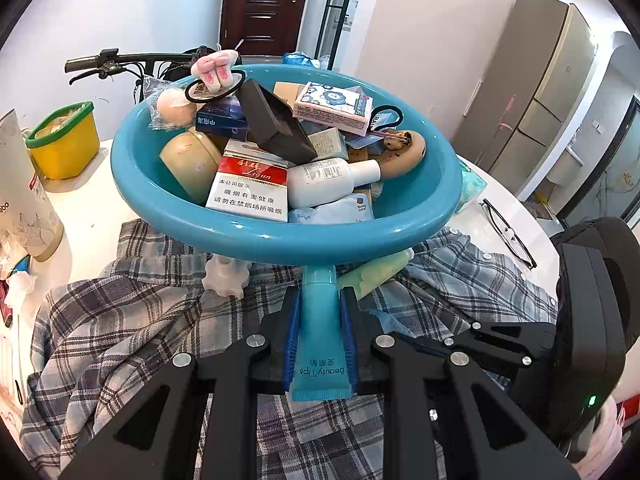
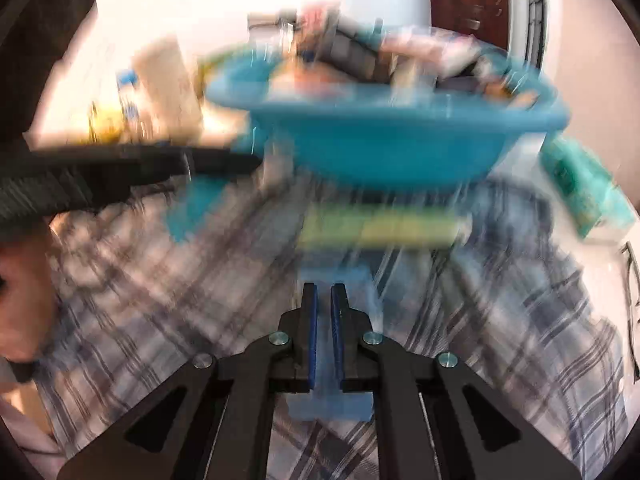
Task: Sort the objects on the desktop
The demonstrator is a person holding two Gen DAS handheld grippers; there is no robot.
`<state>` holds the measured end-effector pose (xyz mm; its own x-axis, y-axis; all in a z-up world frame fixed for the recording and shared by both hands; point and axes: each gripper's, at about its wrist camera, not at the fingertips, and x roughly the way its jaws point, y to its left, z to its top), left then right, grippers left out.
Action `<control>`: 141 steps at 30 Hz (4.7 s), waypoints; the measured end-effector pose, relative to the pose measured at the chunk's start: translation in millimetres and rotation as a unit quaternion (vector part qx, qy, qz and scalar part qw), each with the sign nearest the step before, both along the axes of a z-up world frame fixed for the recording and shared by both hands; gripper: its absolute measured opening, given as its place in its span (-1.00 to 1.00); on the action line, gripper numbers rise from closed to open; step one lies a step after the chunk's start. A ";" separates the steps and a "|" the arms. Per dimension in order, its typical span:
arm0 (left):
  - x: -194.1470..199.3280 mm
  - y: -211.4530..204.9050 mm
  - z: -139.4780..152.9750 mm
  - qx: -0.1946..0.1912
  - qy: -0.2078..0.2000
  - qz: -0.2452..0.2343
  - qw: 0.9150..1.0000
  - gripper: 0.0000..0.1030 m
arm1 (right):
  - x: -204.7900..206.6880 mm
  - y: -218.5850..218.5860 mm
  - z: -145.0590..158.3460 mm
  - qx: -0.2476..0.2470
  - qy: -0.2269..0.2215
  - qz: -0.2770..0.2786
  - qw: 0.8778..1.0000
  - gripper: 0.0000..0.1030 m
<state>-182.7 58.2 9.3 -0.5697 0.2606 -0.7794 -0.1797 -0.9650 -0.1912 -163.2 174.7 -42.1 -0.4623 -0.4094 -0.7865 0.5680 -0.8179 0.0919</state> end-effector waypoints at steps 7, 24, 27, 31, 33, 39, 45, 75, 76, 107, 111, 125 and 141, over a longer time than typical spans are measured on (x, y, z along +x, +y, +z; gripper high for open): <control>1.1 0.3 0.7 -0.001 0.003 -0.001 1.000 -0.59 | 8.9 0.4 15.6 0.024 0.052 -0.014 0.998 -0.72; 0.7 -2.5 4.0 0.005 0.004 0.002 1.000 -0.59 | 15.4 -8.7 -5.6 0.081 0.036 -0.002 0.996 -0.38; 1.4 -3.2 6.2 0.007 0.006 0.003 1.000 -0.59 | 14.8 -6.9 -3.7 0.074 0.036 0.002 0.997 -0.38; 1.8 -4.8 7.9 0.009 0.008 0.004 1.000 -0.59 | 21.3 -8.2 2.4 0.078 0.079 0.002 0.994 0.14; 1.9 -6.0 9.2 0.012 0.008 0.006 1.000 -0.59 | 23.6 -12.4 5.4 0.077 0.099 0.008 0.992 0.14; 3.2 -10.9 16.9 0.019 0.019 0.012 1.000 -0.59 | 17.5 -6.6 10.4 0.001 0.066 0.015 0.998 -0.45; 3.9 -12.1 20.4 0.021 0.023 0.012 0.999 -0.59 | 17.4 -12.7 0.3 0.014 0.053 0.022 0.998 -0.49; -39.2 -15.0 -55.9 -0.059 -0.084 0.060 0.993 -0.58 | 6.7 -6.2 -10.2 0.049 0.019 -0.009 0.999 0.31; -41.3 -15.6 -58.8 -0.064 -0.088 0.062 0.992 -0.58 | 4.8 -4.6 -11.1 0.047 0.012 -0.010 0.999 0.31; -9.7 3.7 -26.2 -0.041 -0.065 0.028 0.997 -0.62 | 0.7 -2.5 -13.9 0.042 0.006 -0.019 0.999 -0.12; -1.1 9.9 -19.5 -0.042 -0.058 0.023 0.997 -0.62 | -5.9 2.4 -12.2 0.025 -0.009 -0.030 0.999 -0.18; -2.2 9.9 4.0 -0.021 -0.032 -0.006 0.999 -0.62 | 6.2 7.1 5.9 0.021 -0.009 -0.007 1.000 -0.21; 21.5 -4.1 72.3 -0.002 0.065 0.007 0.998 -0.62 | 25.9 17.4 85.0 0.012 0.053 -0.050 0.997 -0.21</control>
